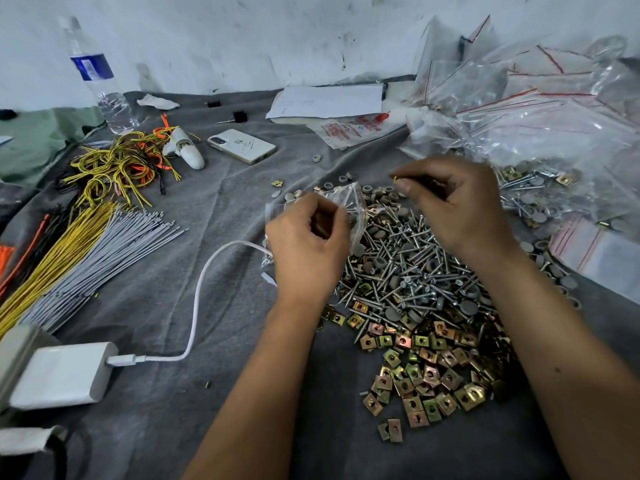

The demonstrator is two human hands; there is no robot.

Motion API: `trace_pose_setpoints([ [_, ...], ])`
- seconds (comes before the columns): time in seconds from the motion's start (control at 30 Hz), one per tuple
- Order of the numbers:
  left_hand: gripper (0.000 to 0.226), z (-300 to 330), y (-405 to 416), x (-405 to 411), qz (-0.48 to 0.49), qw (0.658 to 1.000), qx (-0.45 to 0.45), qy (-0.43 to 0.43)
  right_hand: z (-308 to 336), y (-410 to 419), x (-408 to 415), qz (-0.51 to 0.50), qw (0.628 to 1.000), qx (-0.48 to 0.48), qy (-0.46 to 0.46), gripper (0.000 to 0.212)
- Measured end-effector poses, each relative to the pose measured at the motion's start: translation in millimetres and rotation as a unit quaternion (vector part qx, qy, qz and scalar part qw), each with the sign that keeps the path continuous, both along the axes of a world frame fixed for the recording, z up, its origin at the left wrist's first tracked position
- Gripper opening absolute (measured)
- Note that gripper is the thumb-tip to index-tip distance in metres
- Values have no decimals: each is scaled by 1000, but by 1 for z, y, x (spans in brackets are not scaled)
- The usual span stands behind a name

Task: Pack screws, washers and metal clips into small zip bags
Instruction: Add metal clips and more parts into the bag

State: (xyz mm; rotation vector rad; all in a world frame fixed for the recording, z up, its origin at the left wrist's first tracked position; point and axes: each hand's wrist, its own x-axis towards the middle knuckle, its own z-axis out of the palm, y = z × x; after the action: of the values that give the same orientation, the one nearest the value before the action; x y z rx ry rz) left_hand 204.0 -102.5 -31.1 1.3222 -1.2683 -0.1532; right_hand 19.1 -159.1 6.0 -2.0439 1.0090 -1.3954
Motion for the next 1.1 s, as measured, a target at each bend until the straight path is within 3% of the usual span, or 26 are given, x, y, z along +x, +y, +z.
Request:
trace_pose_setpoints([
  [0.13,15,0,0,-3,-6,1000,3,-16,-1,8,11,60,998,9,25,20],
  [0.33,14,0,0,-4,5,1000,-11,-15,-4,13,22,41,986,-66,148,18],
  [0.7,15,0,1,-4,14,1000,-26,-9,-5,15,25,45,979,-109,167,21],
  [1.0,17,0,0,-4,32,999,-34,20,-9,-5,-1,-39,996,-33,74,16],
  [1.1,18,1,0,-5,45,998,-39,35,-14,-14,-3,-49,979,-39,196,30],
])
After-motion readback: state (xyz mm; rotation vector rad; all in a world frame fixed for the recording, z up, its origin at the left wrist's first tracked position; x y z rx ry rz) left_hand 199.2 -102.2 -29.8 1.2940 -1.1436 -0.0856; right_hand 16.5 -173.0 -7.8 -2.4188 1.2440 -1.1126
